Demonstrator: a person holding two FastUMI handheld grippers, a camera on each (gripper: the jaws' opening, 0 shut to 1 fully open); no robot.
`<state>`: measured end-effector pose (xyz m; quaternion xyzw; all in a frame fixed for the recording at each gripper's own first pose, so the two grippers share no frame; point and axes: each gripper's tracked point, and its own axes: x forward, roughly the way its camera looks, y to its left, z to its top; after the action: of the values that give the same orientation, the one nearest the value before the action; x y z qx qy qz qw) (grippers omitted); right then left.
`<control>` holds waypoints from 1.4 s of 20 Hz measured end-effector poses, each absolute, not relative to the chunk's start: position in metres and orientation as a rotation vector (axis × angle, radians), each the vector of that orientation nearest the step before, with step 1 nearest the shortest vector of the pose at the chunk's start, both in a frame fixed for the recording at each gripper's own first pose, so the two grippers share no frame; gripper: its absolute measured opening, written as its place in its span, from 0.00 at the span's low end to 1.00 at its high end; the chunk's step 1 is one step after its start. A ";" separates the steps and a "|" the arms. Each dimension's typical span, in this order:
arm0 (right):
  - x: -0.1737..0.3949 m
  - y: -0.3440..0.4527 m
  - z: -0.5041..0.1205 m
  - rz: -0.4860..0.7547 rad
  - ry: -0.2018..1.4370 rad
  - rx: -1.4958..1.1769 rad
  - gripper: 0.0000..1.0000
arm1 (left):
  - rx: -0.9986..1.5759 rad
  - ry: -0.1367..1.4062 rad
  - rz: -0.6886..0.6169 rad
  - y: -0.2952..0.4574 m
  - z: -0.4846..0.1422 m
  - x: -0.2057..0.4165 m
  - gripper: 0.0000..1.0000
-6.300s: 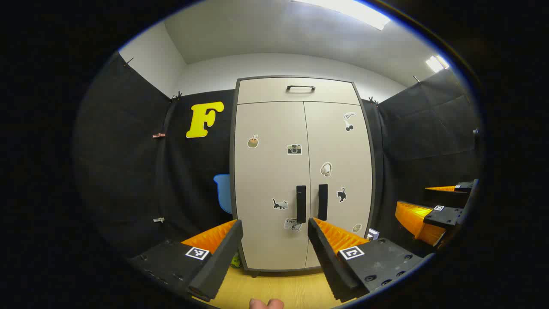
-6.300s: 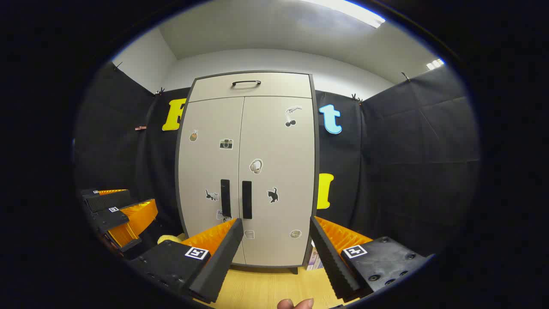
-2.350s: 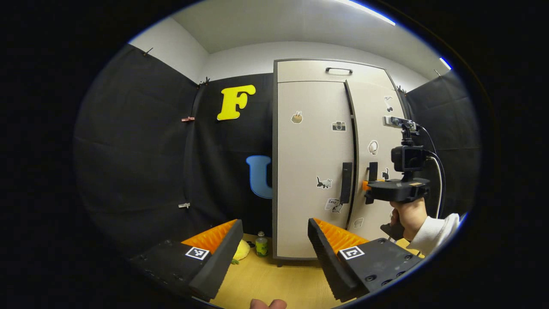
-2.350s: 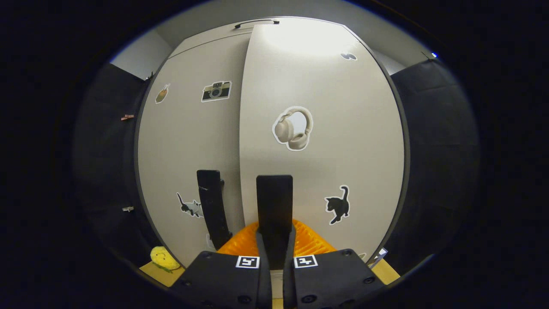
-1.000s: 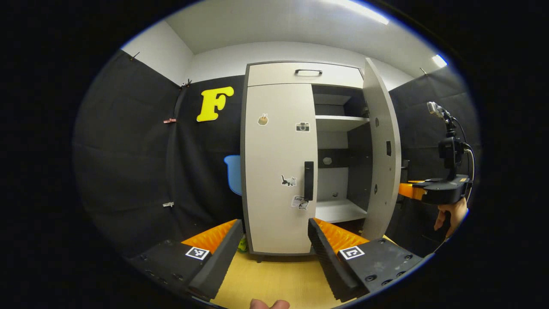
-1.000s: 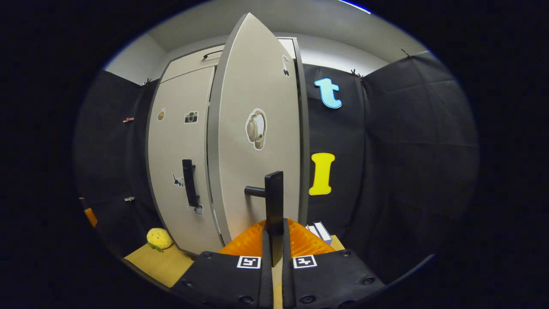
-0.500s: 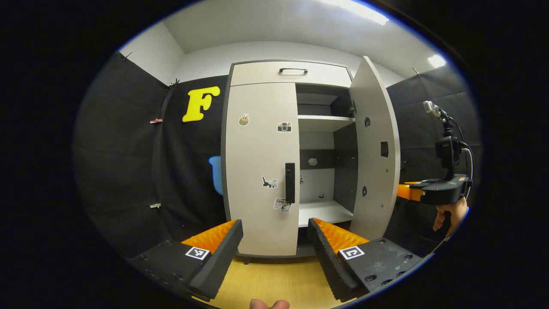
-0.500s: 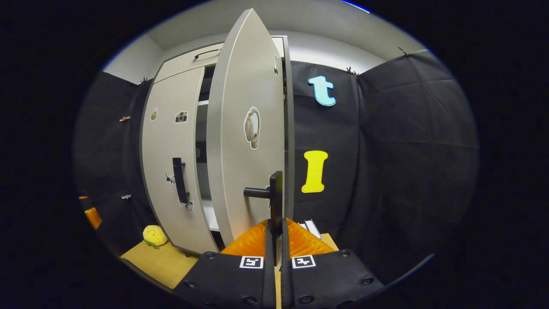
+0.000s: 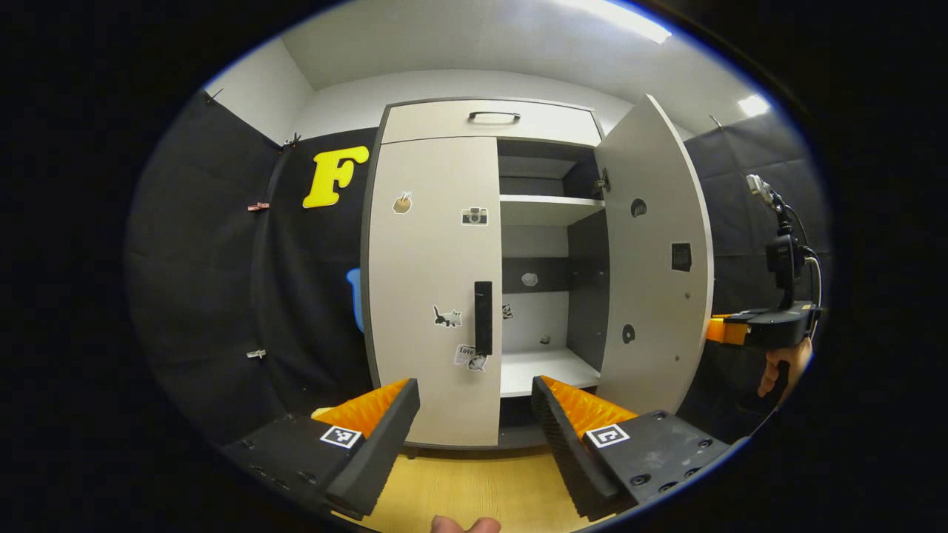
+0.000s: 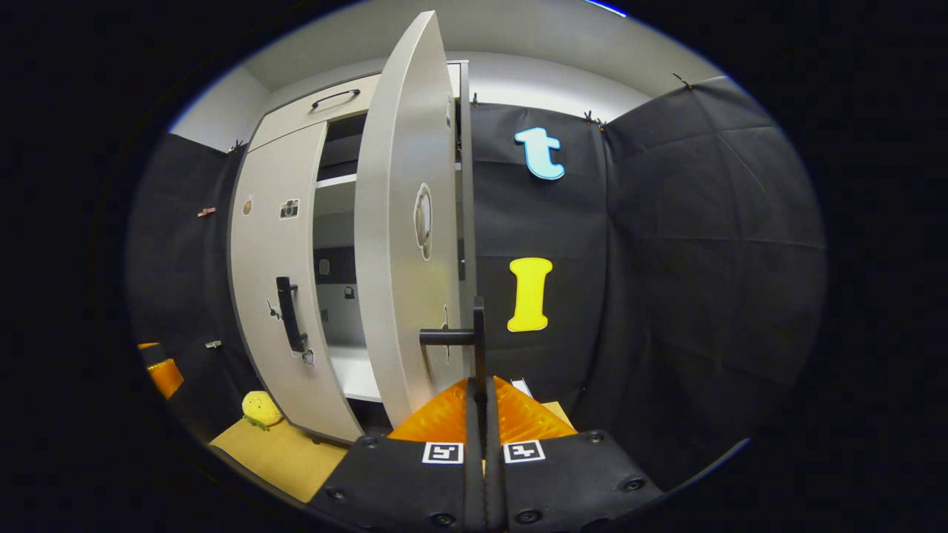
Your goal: Open the right door of the double-door shoe cabinet with the right hand, and open the left door with the left hand.
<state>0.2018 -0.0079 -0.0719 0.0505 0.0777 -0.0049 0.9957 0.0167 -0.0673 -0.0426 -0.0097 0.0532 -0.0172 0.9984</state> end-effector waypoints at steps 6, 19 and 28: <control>0.205 -0.006 -0.072 0.014 0.149 0.111 0.05 | -0.007 0.107 -0.040 -0.084 -0.042 0.030 0.94; 0.203 -0.002 -0.071 0.029 0.152 0.161 0.07 | 0.018 0.098 -0.059 -0.108 -0.034 0.058 0.94; 0.195 -0.022 -0.064 -0.025 0.112 0.092 0.22 | 0.046 0.078 -0.044 -0.096 -0.034 0.137 0.94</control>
<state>0.1947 -0.0219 -0.0643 0.0460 0.0560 -0.0126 0.9973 0.1372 -0.0960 -0.0343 0.0229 0.0391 -0.0220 0.9987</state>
